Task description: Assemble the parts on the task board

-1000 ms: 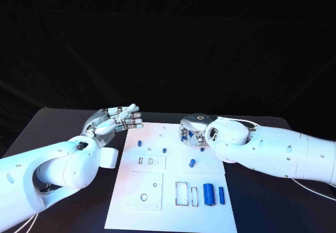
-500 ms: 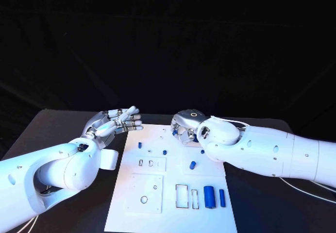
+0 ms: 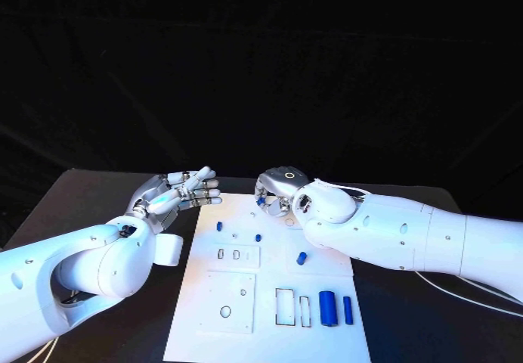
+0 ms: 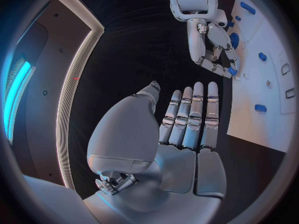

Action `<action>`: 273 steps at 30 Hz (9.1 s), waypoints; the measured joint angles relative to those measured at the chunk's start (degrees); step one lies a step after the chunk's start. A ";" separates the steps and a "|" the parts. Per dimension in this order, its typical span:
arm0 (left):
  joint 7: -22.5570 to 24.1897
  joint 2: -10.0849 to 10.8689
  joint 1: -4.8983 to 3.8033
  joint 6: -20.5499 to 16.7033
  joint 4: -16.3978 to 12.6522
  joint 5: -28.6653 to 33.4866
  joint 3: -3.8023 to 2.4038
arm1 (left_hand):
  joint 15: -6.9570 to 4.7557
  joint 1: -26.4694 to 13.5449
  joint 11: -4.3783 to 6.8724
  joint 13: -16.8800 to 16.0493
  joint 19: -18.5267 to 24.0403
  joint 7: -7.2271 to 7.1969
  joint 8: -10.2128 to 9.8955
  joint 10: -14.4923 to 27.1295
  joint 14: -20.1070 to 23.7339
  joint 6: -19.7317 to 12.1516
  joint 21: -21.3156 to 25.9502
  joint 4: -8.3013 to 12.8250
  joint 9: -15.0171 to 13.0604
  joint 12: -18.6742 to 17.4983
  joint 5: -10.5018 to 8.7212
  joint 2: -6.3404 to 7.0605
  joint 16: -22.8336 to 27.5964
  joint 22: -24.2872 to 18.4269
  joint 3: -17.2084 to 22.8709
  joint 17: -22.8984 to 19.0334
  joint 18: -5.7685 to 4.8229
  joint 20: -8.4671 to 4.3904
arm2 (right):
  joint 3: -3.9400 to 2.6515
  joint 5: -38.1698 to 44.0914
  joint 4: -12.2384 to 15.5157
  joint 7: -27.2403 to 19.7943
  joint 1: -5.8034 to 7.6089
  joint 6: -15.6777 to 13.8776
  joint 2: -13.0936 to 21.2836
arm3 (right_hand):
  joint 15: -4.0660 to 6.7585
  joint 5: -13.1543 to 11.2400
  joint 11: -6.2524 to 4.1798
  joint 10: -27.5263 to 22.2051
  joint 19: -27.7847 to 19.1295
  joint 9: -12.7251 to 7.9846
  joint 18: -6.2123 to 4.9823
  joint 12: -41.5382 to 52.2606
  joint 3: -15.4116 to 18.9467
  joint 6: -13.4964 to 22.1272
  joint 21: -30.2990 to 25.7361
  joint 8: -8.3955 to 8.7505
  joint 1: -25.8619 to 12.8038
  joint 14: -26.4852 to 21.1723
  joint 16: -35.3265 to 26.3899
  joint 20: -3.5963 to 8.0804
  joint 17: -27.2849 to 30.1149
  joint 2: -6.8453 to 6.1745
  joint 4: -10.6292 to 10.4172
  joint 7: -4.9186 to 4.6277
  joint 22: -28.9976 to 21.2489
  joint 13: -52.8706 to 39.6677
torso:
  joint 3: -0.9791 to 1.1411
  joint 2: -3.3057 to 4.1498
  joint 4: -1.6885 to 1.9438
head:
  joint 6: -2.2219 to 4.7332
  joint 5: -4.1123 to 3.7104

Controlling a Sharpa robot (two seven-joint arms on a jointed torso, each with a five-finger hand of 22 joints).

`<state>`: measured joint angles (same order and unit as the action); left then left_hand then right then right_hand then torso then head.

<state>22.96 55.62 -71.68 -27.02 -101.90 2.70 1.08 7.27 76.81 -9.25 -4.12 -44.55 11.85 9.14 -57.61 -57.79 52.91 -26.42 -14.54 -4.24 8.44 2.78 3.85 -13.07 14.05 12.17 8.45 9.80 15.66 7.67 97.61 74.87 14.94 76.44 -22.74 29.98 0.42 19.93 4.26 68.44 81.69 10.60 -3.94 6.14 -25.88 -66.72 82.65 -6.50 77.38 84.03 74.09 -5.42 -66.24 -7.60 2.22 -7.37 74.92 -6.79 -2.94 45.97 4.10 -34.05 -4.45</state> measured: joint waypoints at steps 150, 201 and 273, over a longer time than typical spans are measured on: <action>-1.14 -0.15 -0.06 1.36 1.21 0.42 0.02 | 0.20 0.46 -0.20 0.09 0.22 0.21 -0.43 -0.20 -0.20 0.21 -0.58 0.02 0.11 -0.49 0.00 -0.46 0.44 0.34 -0.30 0.16 -0.01 -0.21 | -1.14 -10.16 9.60 3.11 -1.13 1.39 15.82 | 0.62 10.21 -2.19 12.01 2.24 3.93 2.71 75.56 21.27 11.44 6.20 -10.56 5.29 0.00 15.58 0.22 -8.66 0.01 -15.71 -0.01 0.02 -68.18 | 0.46 -0.21 -0.44 | -0.58 -0.53; -1.46 -0.93 -0.06 1.83 1.52 0.44 0.03 | 0.20 0.52 -0.20 0.07 0.21 0.21 -0.62 -0.20 -0.20 0.21 -0.81 0.02 0.15 -0.78 0.00 -0.99 0.67 0.50 -0.30 0.24 0.00 -0.21 | -0.55 -4.60 4.96 5.42 -2.08 -0.36 0.54 | 1.02 8.70 -2.16 12.38 2.24 3.88 2.69 75.93 16.90 11.35 6.43 -9.36 5.29 0.00 15.58 0.21 -8.68 -1.35 -16.78 -0.10 -0.01 -68.14 | 0.46 -0.12 -0.45 | -1.01 0.06; -2.09 -0.52 -0.06 1.90 2.83 0.44 0.08 | 0.20 0.92 -0.20 0.16 1.04 0.21 -1.29 -0.20 -0.20 0.21 -1.32 0.34 0.25 -1.59 0.00 -1.38 1.10 0.82 -0.62 0.42 -0.02 -0.21 | -0.57 -28.73 10.44 -14.94 -1.33 2.58 29.61 | -0.69 1.72 -0.31 8.90 2.13 1.50 2.69 72.95 28.86 12.51 0.17 -1.66 4.37 0.09 13.25 -0.91 -8.69 2.15 -14.14 -1.47 -0.01 -67.76 | 1.42 -0.43 -1.39 | -0.64 -1.40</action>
<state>20.87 55.10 -71.74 -25.12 -99.07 3.14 1.16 7.46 77.72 -9.44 -3.96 -43.51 12.06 7.86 -57.81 -57.99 53.12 -27.73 -14.20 -4.00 6.85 2.78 2.47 -11.97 14.86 11.55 8.87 9.78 15.46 7.10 68.88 85.31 0.00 75.11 -20.16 59.58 -0.27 21.65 3.95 77.33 83.81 12.11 -1.25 79.09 2.98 -54.21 82.82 -8.16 81.75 84.12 87.34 -6.33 -74.94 -5.45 -11.93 -8.84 74.91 -74.55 -1.53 45.54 2.71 -34.69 -5.85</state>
